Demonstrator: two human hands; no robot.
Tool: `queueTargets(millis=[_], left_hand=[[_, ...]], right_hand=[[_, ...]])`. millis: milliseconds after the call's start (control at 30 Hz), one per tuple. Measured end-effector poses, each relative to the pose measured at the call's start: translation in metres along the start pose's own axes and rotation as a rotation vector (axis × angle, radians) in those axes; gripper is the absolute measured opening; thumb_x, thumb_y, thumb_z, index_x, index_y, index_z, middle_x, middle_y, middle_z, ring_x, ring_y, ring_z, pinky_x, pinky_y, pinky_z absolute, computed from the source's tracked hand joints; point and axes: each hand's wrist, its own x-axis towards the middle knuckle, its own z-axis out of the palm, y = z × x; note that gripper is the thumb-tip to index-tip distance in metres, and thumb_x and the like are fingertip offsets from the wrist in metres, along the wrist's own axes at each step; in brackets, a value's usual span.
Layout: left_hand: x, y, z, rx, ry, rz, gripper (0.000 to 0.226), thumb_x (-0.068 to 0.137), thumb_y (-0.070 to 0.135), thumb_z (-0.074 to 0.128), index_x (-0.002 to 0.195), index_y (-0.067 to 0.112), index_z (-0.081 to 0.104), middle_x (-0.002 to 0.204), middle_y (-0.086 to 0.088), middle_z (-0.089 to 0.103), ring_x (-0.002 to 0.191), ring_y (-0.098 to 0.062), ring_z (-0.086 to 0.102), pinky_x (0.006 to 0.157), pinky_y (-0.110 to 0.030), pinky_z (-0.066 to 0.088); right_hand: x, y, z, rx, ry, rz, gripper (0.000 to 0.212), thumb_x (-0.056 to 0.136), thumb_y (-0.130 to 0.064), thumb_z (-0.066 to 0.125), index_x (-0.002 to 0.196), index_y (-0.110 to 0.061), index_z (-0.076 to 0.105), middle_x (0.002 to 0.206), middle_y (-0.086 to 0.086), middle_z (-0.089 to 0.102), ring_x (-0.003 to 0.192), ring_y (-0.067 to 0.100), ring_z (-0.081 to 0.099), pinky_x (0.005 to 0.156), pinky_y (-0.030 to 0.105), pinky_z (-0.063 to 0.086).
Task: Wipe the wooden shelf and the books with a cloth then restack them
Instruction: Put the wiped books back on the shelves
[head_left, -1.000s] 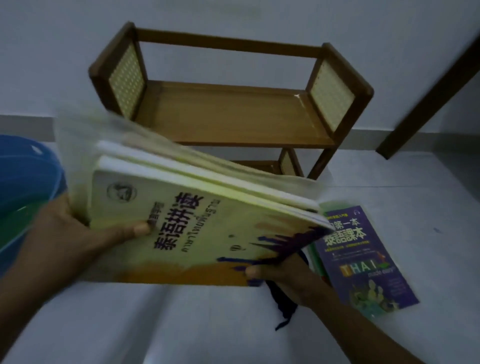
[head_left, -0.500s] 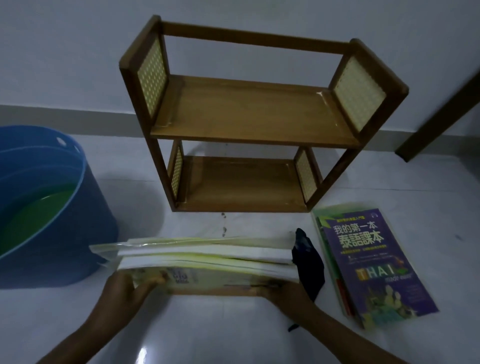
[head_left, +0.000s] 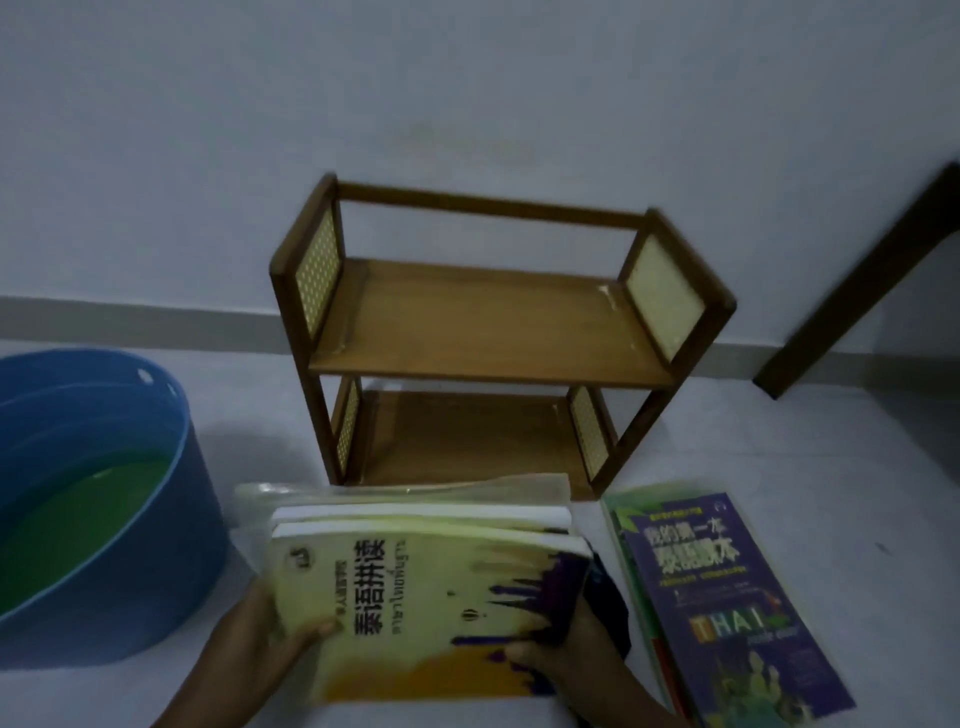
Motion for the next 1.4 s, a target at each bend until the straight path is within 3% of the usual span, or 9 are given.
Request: queueTargets(millis=[100,233,467,600,767,967,1100,1267,1400], left_hand=[[0.004,0.049,0.003,-0.138,-0.017,-0.019,0.068,0.057,0.038,0.085,0.117,0.027,0.055,0.099,0.004,0.074,0.092,-0.009,0.068,0.075,-0.030,0.054],[0.012,0.123,-0.015,-0.208,0.017,0.044,0.070,0.054,0.051,0.084,0.112,0.023,0.058,0.095,-0.001,0.076,0.082,-0.013,0.073,0.066,-0.031,0.057],[0.077,0.257,-0.058,-0.142,0.037,0.374,0.044,0.073,0.026,0.080,0.111,0.021,0.059,0.095,0.002,0.076,0.081,-0.011,0.074,0.064,-0.030,0.061],[0.127,0.261,-0.060,-0.074,-0.097,0.284,0.086,0.076,0.010,0.077,0.143,0.017,0.025,0.118,-0.009,0.065,0.093,-0.019,0.070,0.070,-0.032,0.061],[0.167,0.249,-0.051,-0.018,-0.058,0.331,0.097,0.079,0.002,0.072,0.148,0.021,0.006,0.132,-0.011,0.049,0.104,-0.023,0.062,0.073,-0.041,0.061],[0.172,0.223,-0.043,0.248,0.095,0.454,0.078,0.082,0.041,0.067,0.144,0.017,0.026,0.134,0.003,0.041,0.117,-0.012,0.050,0.088,-0.029,0.052],[0.132,0.209,-0.027,0.049,0.129,0.541,0.069,0.079,0.033,0.075,0.133,0.037,0.031,0.135,0.016,0.044,0.120,-0.002,0.048,0.092,-0.026,0.049],[0.118,0.190,-0.017,0.318,0.348,0.531,0.056,0.086,0.016,0.068,0.138,0.012,0.046,0.133,-0.009,0.058,0.114,-0.027,0.059,0.079,-0.027,0.045],[0.124,0.194,-0.018,0.347,0.307,0.427,0.056,0.088,0.030,0.065,0.139,0.019,0.045,0.128,-0.002,0.063,0.109,-0.021,0.061,0.075,-0.026,0.043]], right_hand=[[-0.011,-0.035,-0.030,0.055,0.092,-0.086,0.084,0.063,-0.037,0.088,0.132,-0.026,0.042,0.125,-0.011,0.065,0.115,0.015,0.062,0.089,0.026,0.053],[-0.027,-0.094,-0.068,0.045,0.274,-0.178,0.081,0.054,-0.062,0.080,0.125,-0.037,0.048,0.112,-0.015,0.070,0.101,0.006,0.067,0.086,0.027,0.055],[0.025,-0.189,-0.119,0.127,0.488,-0.257,0.043,0.085,-0.034,0.065,0.125,-0.027,0.052,0.109,0.000,0.067,0.097,0.020,0.066,0.078,0.040,0.056],[0.069,-0.206,-0.131,0.063,0.483,-0.216,0.030,0.093,-0.009,0.055,0.123,-0.012,0.052,0.099,0.006,0.064,0.087,0.020,0.063,0.067,0.032,0.052],[0.103,-0.212,-0.136,-0.141,0.459,-0.308,0.030,0.094,-0.006,0.051,0.120,-0.021,0.046,0.093,-0.007,0.059,0.080,0.004,0.057,0.056,0.016,0.041],[0.105,-0.194,-0.139,-0.174,0.332,-0.354,0.029,0.097,-0.028,0.054,0.123,-0.034,0.043,0.112,-0.013,0.058,0.109,0.011,0.059,0.071,0.015,0.048],[0.079,-0.181,-0.150,-0.183,0.195,-0.326,0.068,0.084,-0.039,0.067,0.141,-0.034,0.029,0.121,-0.030,0.041,0.107,-0.009,0.048,0.080,0.012,0.045],[0.088,-0.167,-0.137,-0.496,0.459,-0.421,0.063,0.092,-0.017,0.063,0.147,-0.013,0.033,0.141,0.002,0.046,0.117,0.004,0.039,0.093,0.019,0.039],[0.093,-0.167,-0.136,-0.519,0.509,-0.421,0.063,0.091,-0.020,0.064,0.147,-0.012,0.035,0.141,0.007,0.048,0.119,0.008,0.044,0.090,0.017,0.039]])
